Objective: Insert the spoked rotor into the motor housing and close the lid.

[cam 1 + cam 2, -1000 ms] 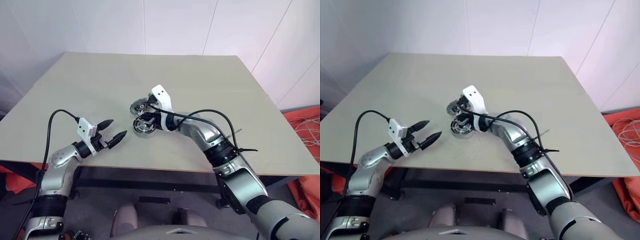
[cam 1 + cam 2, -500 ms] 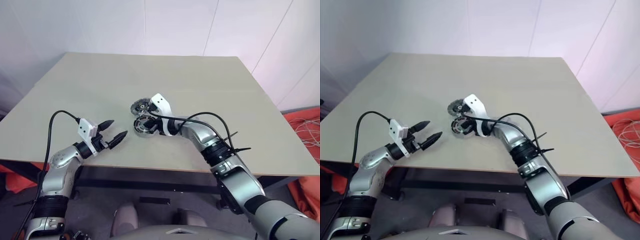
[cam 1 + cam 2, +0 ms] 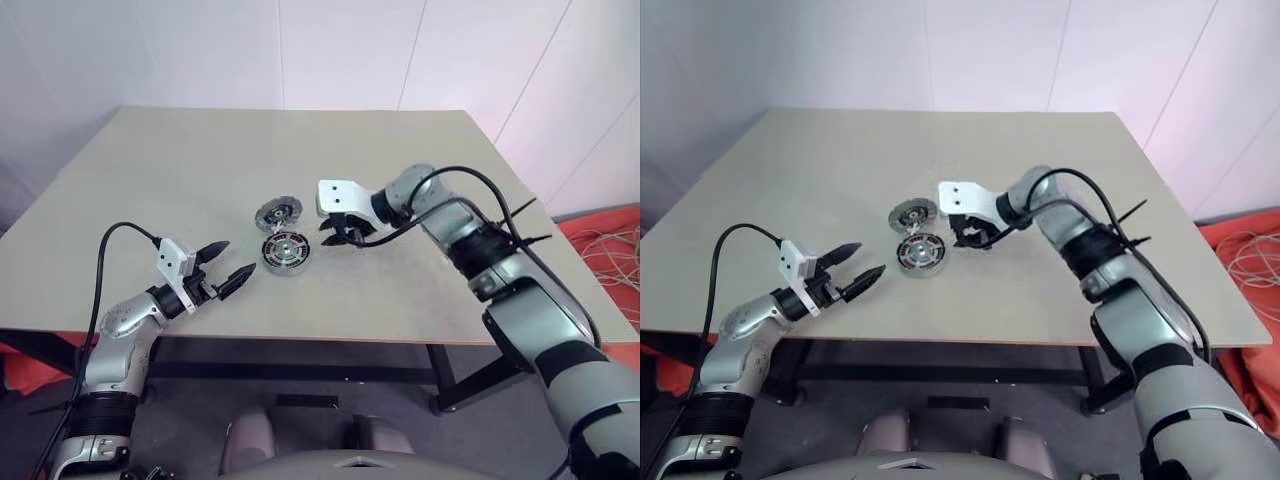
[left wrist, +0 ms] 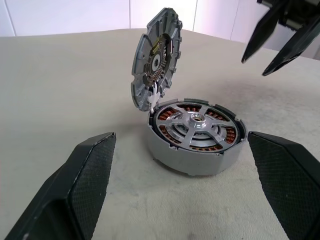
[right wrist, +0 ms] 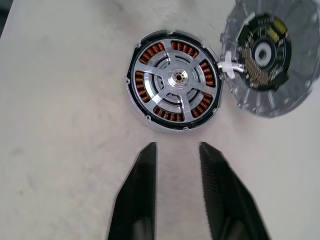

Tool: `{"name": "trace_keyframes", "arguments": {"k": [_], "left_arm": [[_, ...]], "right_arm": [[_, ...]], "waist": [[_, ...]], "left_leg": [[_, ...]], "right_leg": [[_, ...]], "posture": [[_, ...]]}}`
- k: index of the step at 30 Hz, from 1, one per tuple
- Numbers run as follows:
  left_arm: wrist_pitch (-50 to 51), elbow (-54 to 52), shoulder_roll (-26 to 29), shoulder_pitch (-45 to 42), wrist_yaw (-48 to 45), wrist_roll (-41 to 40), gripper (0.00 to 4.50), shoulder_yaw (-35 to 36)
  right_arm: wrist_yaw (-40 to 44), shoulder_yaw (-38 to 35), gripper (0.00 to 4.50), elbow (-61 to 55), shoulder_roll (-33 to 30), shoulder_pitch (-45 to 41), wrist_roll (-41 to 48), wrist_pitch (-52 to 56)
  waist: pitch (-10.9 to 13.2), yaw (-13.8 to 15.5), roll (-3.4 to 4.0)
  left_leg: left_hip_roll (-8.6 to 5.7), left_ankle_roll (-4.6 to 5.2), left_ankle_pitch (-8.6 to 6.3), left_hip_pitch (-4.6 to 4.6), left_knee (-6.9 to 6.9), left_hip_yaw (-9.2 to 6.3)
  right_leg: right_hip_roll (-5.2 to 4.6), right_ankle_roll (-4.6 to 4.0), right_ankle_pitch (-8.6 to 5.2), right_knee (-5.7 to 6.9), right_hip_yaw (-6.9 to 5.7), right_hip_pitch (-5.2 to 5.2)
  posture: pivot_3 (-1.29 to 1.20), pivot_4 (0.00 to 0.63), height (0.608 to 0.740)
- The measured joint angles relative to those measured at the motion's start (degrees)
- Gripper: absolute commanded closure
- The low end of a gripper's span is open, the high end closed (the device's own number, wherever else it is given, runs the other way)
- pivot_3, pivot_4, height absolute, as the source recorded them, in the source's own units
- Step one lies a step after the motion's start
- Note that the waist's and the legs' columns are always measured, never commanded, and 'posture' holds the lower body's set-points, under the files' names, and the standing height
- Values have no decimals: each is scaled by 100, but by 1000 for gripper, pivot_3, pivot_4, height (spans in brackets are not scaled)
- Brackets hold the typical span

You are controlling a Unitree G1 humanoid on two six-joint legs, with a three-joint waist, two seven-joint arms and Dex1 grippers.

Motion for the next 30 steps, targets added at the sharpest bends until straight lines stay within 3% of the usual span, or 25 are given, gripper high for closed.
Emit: {"name": "trace_keyframes", "arguments": {"k": [6,11,17,23,30], "left_arm": [[-10,-46,-92,29,48,6,0,-13],[-10,-228,-126,144,100,5,0,-14],[-10,-372,-135,280,199,3,0,5],[-8,-461,-138,348,274,-3,0,11],[-5,-497,-143,415,321,-3,0,10]], "right_arm": [[201,225,24,1066,550,-480,-636,-1592],[224,566,24,1731,716,-616,-1266,-2804],[-550,929,24,2459,884,-869,-2213,-3855],[-1300,1032,24,2914,1089,-1071,-2823,-4259],[-1493,1044,24,3156,1195,-1072,-3083,-4459]], "waist": [[0,-10,0],[1,-8,0],[2,-47,1],[3,-92,2],[4,-151,3]], "left_leg": [[1,15,-9,-2,3,3],[0,27,-16,-12,16,4],[4,26,-15,-11,16,3],[4,26,-16,-12,16,3],[4,27,-16,-15,16,3]], "right_leg": [[0,-8,-4,0,0,0],[-3,-9,-4,-1,-3,-1],[-1,-9,-4,5,-3,-6],[-1,-10,-5,5,-2,-8],[-1,-10,-5,6,-2,-11]], "posture": [[0,0,740],[0,0,740],[0,0,740],[0,0,740],[0,0,740]]}}
